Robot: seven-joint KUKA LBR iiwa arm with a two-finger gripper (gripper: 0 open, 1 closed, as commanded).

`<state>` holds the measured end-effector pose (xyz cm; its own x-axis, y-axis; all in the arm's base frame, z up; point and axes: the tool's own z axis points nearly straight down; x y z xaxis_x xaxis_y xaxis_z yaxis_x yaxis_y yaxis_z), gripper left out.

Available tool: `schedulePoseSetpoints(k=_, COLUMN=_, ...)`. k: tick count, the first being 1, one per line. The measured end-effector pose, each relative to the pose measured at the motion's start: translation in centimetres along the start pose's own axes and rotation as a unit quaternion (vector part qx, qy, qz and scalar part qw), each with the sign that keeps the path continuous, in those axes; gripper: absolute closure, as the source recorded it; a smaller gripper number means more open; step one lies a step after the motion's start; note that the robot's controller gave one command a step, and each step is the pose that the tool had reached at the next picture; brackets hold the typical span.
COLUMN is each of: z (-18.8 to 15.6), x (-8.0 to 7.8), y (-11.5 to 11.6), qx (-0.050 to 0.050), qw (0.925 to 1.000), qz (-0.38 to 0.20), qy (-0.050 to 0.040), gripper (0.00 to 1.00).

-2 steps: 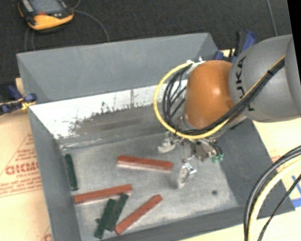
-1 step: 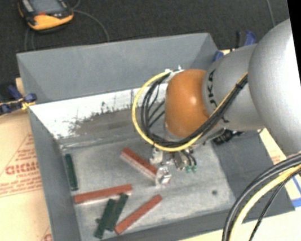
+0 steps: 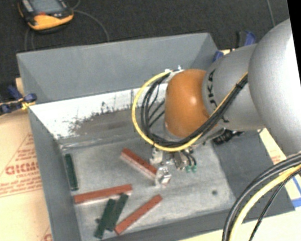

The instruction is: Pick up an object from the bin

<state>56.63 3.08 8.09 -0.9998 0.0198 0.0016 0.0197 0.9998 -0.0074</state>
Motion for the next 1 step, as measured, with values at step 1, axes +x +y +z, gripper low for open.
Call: schedulePoseSetpoints(k=1, z=-13.68, x=-0.20, y=-0.31, qx=-0.003, qw=1.0000, qz=-0.004, qy=-0.0031, gripper=1.00)
